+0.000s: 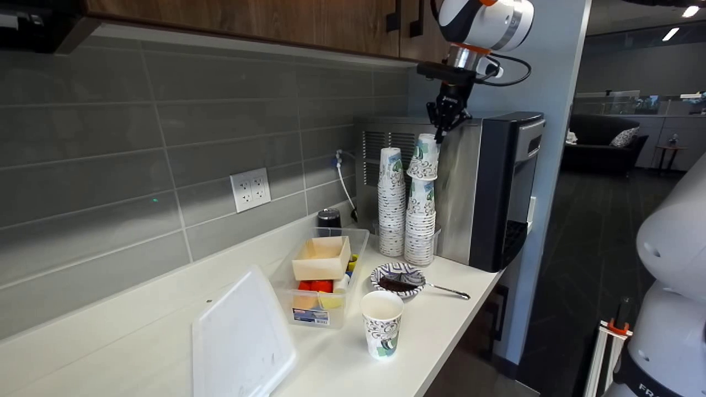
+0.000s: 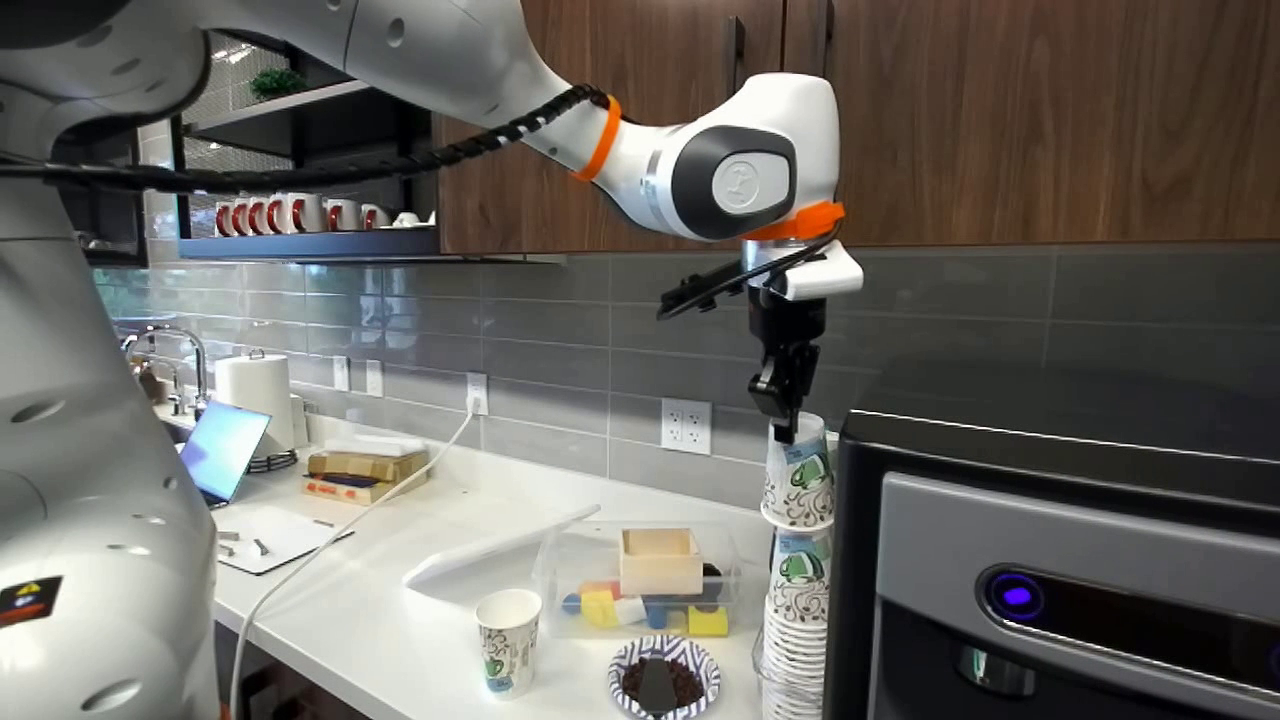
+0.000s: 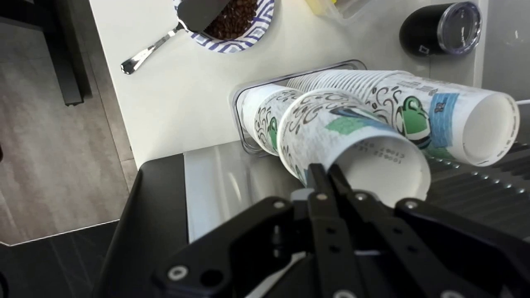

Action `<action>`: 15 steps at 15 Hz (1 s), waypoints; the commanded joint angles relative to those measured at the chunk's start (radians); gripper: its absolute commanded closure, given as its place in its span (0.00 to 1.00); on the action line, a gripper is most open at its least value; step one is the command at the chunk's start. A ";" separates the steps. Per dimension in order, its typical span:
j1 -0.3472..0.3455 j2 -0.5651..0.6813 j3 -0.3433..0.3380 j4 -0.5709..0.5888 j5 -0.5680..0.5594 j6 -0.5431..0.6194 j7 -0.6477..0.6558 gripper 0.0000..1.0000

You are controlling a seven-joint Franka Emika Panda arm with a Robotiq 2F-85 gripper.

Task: Put the upside down cup on the pile of cups

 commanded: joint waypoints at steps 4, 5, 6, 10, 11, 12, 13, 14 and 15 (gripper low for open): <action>0.023 0.045 -0.009 0.033 -0.041 0.050 0.035 0.99; 0.026 0.049 -0.009 0.034 -0.041 0.057 0.032 0.99; 0.030 0.052 -0.011 0.034 -0.035 0.063 0.027 0.99; 0.044 0.055 -0.010 0.040 -0.028 0.043 0.028 0.55; 0.046 0.051 -0.008 0.040 -0.034 0.041 0.034 0.49; 0.046 0.046 -0.005 0.040 -0.043 0.037 0.045 0.42; 0.048 0.045 -0.005 0.042 -0.044 0.037 0.048 0.33; 0.049 0.042 -0.005 0.042 -0.045 0.039 0.050 0.26; 0.051 0.040 -0.005 0.041 -0.045 0.038 0.051 0.17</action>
